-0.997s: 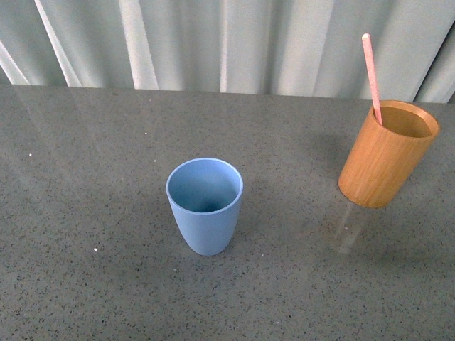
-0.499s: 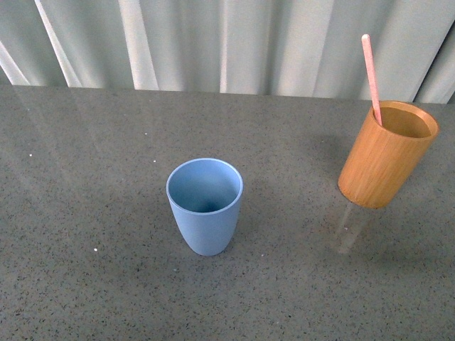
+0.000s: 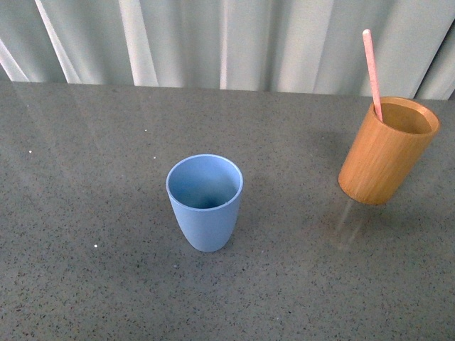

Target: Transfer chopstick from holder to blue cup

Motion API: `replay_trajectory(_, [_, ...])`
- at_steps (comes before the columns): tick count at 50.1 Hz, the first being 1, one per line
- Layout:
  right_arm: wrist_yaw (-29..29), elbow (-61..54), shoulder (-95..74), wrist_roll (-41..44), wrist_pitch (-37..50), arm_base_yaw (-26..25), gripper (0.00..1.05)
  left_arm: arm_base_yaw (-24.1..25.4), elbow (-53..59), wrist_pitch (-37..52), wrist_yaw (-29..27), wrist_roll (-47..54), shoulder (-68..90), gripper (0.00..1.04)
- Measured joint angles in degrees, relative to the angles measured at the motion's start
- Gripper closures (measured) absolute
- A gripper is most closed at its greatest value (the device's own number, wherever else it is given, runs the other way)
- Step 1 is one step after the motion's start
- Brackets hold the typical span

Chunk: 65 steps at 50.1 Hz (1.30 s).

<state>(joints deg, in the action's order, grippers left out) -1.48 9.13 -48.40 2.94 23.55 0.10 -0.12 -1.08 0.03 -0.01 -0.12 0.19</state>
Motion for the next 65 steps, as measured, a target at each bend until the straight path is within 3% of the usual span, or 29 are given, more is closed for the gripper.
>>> replay_trajectory(6, [-2.8, 4.5, -16.5, 3.9, 10.4, -0.2, 0.1, 0.0, 0.0, 0.0, 0.0, 0.0, 0.0, 0.07])
replay_trajectory(13, [-4.4, 12.2, -33.5, 7.5, 16.1, 1.2, 0.1, 0.0, 0.0, 0.0, 0.0, 0.0, 0.0, 0.07])
replay_trajectory(33, [-5.2, 29.7, -49.4, 8.1, 15.9, 6.2, 0.1, 0.0, 0.0, 0.0, 0.0, 0.0, 0.0, 0.07])
replay_trajectory(65, [-3.8, 39.1, -60.3, 8.7, 17.5, 9.4, 0.1, 0.0, 0.0, 0.0, 0.0, 0.0, 0.0, 0.07])
